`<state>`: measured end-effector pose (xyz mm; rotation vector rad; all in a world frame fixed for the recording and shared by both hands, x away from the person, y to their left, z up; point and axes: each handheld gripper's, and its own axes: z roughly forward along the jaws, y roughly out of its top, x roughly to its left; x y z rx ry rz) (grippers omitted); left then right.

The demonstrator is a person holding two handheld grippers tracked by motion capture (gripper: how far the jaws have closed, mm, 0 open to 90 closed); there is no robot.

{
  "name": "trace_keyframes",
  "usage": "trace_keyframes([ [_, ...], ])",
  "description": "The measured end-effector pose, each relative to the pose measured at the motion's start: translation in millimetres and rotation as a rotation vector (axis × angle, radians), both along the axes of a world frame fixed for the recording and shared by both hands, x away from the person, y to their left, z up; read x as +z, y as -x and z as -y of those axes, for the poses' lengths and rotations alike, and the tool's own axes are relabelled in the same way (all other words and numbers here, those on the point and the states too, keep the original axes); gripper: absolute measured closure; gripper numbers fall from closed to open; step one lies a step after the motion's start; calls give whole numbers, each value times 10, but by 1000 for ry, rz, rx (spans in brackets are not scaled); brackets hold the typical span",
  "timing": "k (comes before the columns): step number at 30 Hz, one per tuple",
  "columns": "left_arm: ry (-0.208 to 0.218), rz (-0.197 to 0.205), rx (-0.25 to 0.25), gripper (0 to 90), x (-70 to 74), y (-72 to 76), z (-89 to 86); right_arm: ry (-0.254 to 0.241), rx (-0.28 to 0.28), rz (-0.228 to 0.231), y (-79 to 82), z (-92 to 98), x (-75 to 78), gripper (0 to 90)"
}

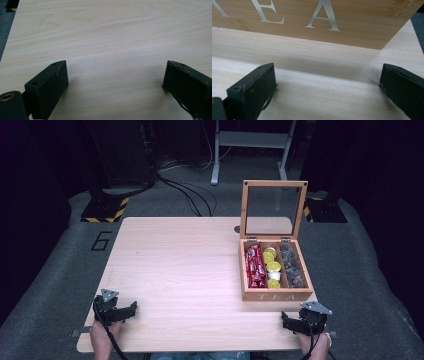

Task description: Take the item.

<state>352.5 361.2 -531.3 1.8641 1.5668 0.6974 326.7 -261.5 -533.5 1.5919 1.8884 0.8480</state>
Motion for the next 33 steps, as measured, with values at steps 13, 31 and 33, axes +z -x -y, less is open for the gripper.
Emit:
trace_keyframes([
  [13, 2, -1, -1, 57, -1, -2, -5, 8, 19, -33, 2, -2, 30, 12],
  [31, 2, 2, -2, 57, -2, -5, -7, 6, -5, -66, 0, 3, 51, 0],
  [33, 2, 1, -2, 57, -2, -6, -7, -4, -5, -74, 0, -8, 71, 0],
])
